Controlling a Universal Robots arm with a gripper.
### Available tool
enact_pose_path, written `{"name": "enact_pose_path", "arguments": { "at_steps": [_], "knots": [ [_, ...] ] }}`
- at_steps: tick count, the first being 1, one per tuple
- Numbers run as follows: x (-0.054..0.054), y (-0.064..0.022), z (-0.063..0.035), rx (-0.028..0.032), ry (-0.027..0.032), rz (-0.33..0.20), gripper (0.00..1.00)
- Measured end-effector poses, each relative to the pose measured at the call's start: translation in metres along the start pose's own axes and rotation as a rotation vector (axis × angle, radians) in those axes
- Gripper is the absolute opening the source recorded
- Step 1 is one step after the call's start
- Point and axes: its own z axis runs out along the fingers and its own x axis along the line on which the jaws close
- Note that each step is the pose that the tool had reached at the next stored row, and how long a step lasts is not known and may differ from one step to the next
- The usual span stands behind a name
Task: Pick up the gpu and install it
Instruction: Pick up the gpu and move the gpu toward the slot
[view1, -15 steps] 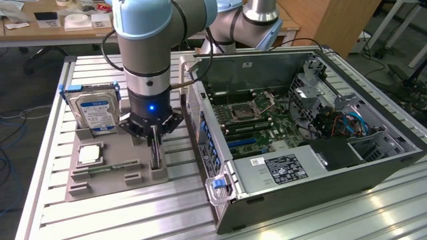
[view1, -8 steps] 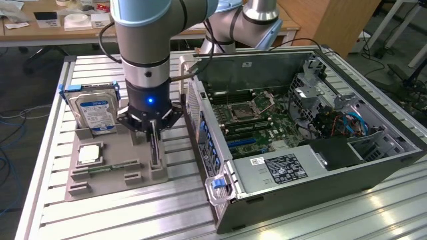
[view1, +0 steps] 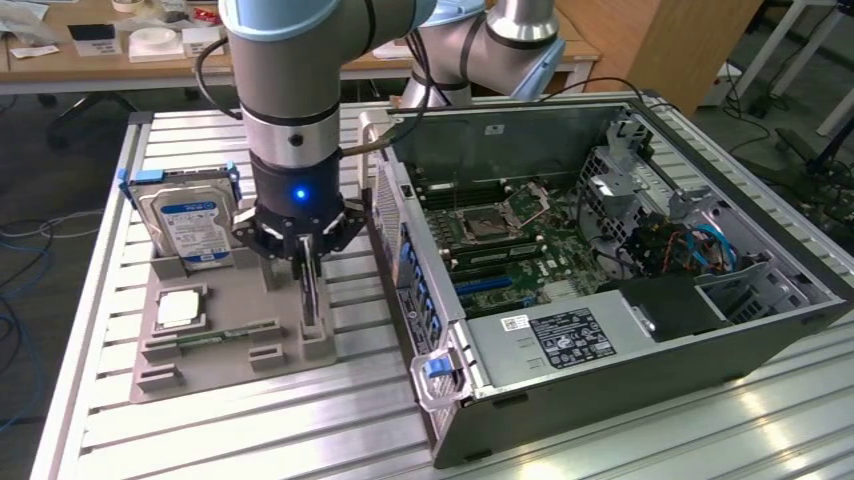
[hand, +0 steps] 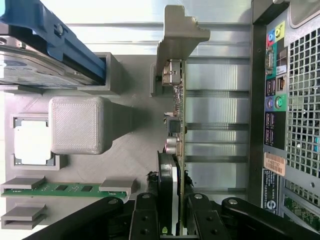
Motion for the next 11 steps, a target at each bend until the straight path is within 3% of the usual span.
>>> {"name": "enact_pose_path", "arguments": {
  "at_steps": [11],
  "knots": [
    [0.000,0.0004,-0.0106,-0.0015,0.0001,0.000,0.28]
  ]
}}
